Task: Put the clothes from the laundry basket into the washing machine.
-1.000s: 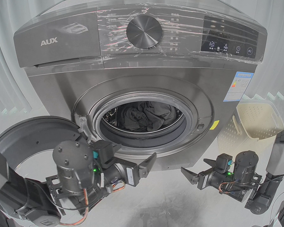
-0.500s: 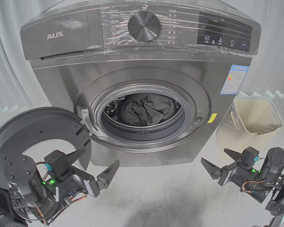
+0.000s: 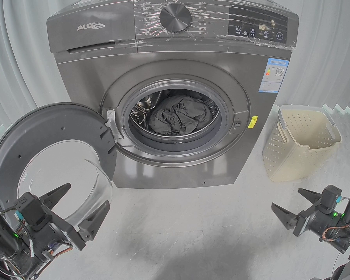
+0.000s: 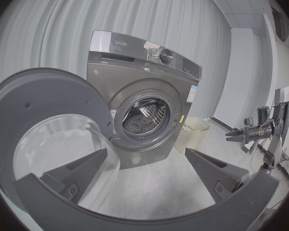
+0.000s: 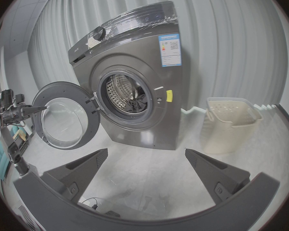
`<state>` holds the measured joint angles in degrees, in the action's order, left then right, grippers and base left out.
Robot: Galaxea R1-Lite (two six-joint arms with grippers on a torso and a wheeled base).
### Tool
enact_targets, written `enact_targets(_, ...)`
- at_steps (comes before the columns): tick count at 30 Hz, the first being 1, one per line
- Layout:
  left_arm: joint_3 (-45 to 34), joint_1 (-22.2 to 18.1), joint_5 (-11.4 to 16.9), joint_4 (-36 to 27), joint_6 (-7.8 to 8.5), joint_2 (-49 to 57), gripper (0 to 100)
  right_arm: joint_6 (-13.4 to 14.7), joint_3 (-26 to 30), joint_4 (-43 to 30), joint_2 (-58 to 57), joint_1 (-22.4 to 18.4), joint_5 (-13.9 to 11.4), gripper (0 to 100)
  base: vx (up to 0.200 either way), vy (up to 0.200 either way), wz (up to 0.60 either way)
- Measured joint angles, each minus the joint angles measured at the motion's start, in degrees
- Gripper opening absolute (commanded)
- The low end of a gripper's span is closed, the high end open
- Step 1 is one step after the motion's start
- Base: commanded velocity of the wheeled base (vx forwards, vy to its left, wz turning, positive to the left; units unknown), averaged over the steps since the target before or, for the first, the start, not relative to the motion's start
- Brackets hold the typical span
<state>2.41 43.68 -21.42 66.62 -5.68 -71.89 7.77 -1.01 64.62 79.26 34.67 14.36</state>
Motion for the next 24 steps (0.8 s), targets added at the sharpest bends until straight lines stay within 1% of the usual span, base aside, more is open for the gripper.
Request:
enact_targets(3, -0.9, -1.0, -0.1, -2.1, 0.43, 2.8, 100, 0.5, 0.0, -6.3, -5.8, -0.2, 0.5, 100, -0.2, 0.0, 0.0)
enact_targets(5, -1.2, -1.5, -0.1, -5.0, 0.57, 5.3, 100, 0.8, 0.0, -11.1, -10.1, -0.9, 1.4, 100, -0.2, 0.0, 0.0)
enact_targets(6, -1.3, -1.9, -0.1, -6.5, 0.6, 6.5, 100, 0.9, 0.0, -13.2, -11.8, -1.1, 1.7, 100, 0.0, 0.0, 0.0)
enact_targets(9, -1.4, -3.0, -0.3, -13.3, 0.62, 11.1, 100, 1.2, 0.0, -19.4, -17.5, -2.6, 2.5, 100, 0.0, 0.0, 0.0)
enact_targets(13, -1.4, -5.3, -1.0, -24.4, 0.6, 18.5, 100, 1.3, 0.0, -27.8, -25.0, -5.1, 3.0, 100, 0.0, 0.0, 0.0)
enact_targets(16, -1.4, -7.2, -1.2, -31.1, 0.67, 24.2, 100, 0.5, 0.0, -33.8, -30.8, -7.6, 3.0, 100, 0.0, 0.0, 0.0)
enact_targets(20, -1.4, -9.9, -1.2, -38.9, 0.68, 32.0, 100, -1.7, 0.0, -41.4, -40.8, -12.3, 1.8, 100, 0.0, 0.0, 0.0)
enact_targets(23, -1.4, -12.6, -0.7, -43.7, 0.65, 37.4, 100, -3.3, 0.0, -48.2, -48.8, -16.5, -0.3, 100, 0.0, 0.0, 0.0)
enact_targets(24, -1.4, -13.9, -0.3, -45.4, 0.6, 39.5, 100, -3.9, 0.0, -51.4, -52.0, -18.4, -1.5, 100, 0.0, 0.0, 0.0)
